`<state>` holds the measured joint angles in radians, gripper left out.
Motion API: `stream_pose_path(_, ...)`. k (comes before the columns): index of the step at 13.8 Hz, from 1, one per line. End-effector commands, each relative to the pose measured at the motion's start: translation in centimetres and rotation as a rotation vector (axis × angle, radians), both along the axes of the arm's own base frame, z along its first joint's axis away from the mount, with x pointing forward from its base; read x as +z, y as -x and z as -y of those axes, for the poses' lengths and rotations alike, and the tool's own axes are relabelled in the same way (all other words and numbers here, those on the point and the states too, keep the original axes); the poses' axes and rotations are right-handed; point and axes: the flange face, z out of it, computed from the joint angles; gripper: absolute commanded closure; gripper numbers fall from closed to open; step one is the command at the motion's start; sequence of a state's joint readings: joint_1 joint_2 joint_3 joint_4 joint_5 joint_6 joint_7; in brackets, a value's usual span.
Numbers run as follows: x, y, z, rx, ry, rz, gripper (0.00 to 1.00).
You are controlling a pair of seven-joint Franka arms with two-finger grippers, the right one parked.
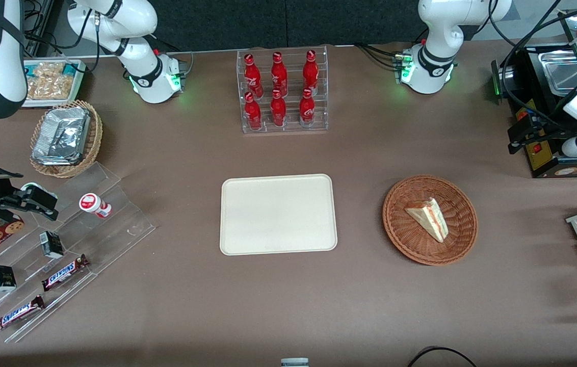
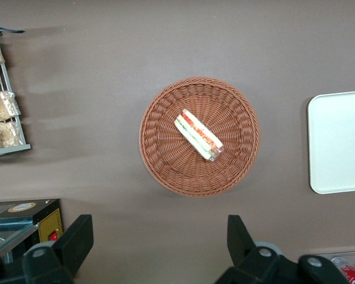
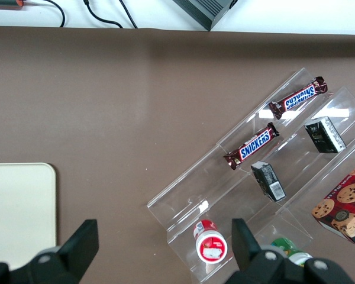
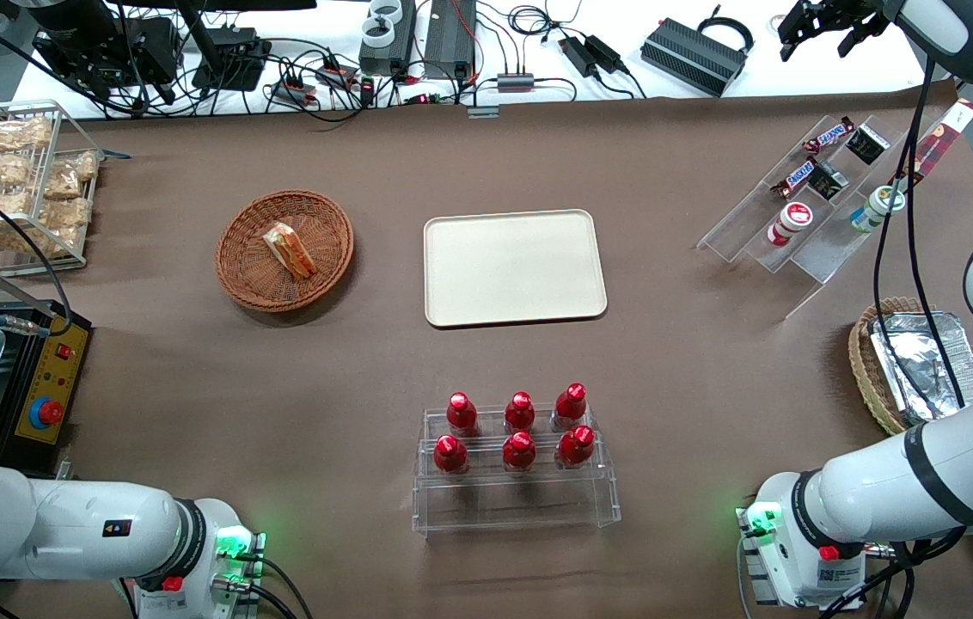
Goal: Place sandwich from basket to tray
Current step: 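Move the left gripper over the wicker basket toward the sandwich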
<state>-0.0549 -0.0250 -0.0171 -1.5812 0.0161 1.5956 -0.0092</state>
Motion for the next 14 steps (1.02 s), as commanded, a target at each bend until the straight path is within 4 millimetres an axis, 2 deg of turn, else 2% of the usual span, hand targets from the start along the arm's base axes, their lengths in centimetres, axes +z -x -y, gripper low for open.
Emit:
stream_pose_path(1, 0.4, 0.7, -0.2, 0.02, 0.001, -0.018, 0.0)
stream_pose_path(3, -0.6, 0.3, -0.2, 0.065, 0.002, -0.039, 0.0)
stream_pose_path(4, -2.0, 0.0, 0.2, 0.127, -0.008, -0.059, 0.0)
stream_pose_path(6, -5.1, -1.2, 2.7, 0.274, -0.023, -0.076, 0.0)
stream_pose_path(7, -7.0, -2.1, 2.9, 0.383, -0.029, -0.097, 0.0)
stream_pose_path(10, -12.7, -4.3, 4.8, 0.478, -0.038, -0.12, 0.0)
stream_pose_path(14, -21.4, -4.6, 5.1, 0.597, -0.017, -0.107, 0.0)
